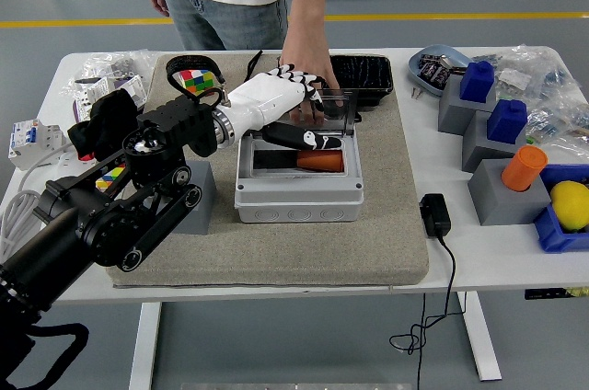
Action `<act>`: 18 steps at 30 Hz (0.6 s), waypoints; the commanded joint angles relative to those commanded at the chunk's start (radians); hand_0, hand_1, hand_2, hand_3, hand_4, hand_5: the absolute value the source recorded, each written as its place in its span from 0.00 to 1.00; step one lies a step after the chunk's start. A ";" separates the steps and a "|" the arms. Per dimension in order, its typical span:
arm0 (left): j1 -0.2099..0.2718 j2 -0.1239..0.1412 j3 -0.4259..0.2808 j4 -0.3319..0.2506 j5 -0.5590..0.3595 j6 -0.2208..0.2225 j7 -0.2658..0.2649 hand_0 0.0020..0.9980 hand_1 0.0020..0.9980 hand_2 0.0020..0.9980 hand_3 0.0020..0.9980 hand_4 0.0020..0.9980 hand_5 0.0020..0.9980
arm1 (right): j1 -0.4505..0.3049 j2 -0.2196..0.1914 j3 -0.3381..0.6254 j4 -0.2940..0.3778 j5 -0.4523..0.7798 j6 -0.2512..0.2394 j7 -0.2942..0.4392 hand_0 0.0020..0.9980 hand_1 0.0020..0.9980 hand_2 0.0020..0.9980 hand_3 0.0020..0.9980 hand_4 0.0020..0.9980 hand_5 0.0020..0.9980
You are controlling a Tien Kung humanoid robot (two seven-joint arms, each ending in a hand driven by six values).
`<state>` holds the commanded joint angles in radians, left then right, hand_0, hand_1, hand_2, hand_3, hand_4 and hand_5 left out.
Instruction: Fetch the battery,place it into the box,close the lid of the box
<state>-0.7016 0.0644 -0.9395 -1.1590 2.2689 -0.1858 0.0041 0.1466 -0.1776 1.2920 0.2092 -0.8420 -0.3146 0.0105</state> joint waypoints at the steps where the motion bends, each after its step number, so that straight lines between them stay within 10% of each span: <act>1: 0.000 -0.001 -0.003 0.000 0.000 0.003 -0.002 1.00 1.00 1.00 0.64 1.00 1.00 | 0.000 0.000 0.000 0.000 0.001 0.000 0.000 0.79 0.74 0.73 0.78 1.00 1.00; 17: -0.022 -0.023 -0.045 -0.005 -0.009 0.084 -0.061 1.00 1.00 0.94 0.59 1.00 1.00 | 0.004 -0.001 -0.004 0.000 0.004 -0.001 0.001 0.79 0.74 0.73 0.78 1.00 1.00; 18: -0.022 -0.024 -0.053 0.006 -0.002 0.087 -0.059 1.00 1.00 0.95 0.76 1.00 1.00 | 0.004 -0.001 -0.004 0.000 0.005 -0.001 0.001 0.79 0.74 0.73 0.78 1.00 1.00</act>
<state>-0.7233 0.0401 -0.9922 -1.1528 2.2665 -0.0992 -0.0551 0.1509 -0.1788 1.2877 0.2097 -0.8372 -0.3158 0.0116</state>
